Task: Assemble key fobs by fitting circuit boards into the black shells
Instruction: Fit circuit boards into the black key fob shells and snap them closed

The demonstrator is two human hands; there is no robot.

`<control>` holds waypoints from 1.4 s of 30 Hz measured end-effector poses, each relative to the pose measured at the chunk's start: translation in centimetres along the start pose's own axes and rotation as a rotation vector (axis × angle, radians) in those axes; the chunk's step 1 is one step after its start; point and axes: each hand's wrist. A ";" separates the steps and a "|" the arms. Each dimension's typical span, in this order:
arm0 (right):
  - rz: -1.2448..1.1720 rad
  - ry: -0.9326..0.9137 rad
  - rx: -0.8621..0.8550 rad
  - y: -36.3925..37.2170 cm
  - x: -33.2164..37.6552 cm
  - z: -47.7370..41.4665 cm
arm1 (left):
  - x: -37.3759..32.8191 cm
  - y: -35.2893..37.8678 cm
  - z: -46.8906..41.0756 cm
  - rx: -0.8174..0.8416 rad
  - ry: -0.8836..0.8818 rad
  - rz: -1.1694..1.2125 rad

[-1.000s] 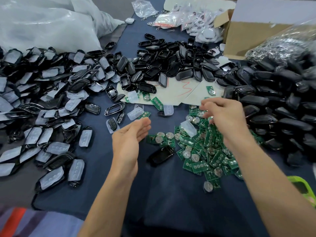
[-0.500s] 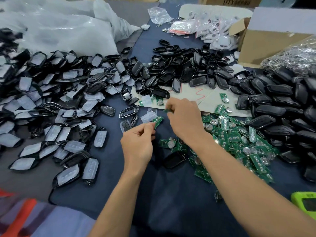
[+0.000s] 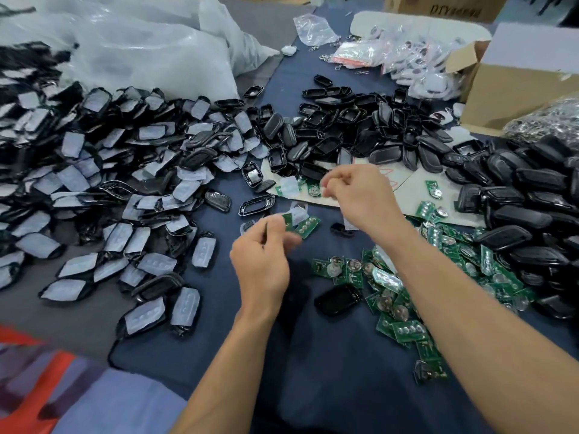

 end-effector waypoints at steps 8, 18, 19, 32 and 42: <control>0.535 -0.277 0.034 4.5 0.4 -3.3 | -0.3 -0.3 -0.4 0.010 -0.073 0.026; 0.488 -0.260 -0.321 -0.2 -2.1 8.2 | 0.2 -0.5 -0.7 0.088 -0.122 0.241; 0.529 -0.278 -0.332 -0.2 -2.5 9.2 | 0.2 -0.4 -0.7 0.101 -0.121 0.254; -0.523 0.239 -0.033 -0.7 -1.5 10.5 | -2.0 -1.0 1.1 0.358 -0.142 0.302; -1.010 0.570 0.022 -2.4 -2.4 10.0 | -2.8 0.9 2.5 0.320 0.339 -0.034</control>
Point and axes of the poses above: each hand's wrist, its own z-axis away from the middle knuckle, its own y-axis out of the palm, x = y × z, and after that the axes turned 8 degrees about -x, right-handed
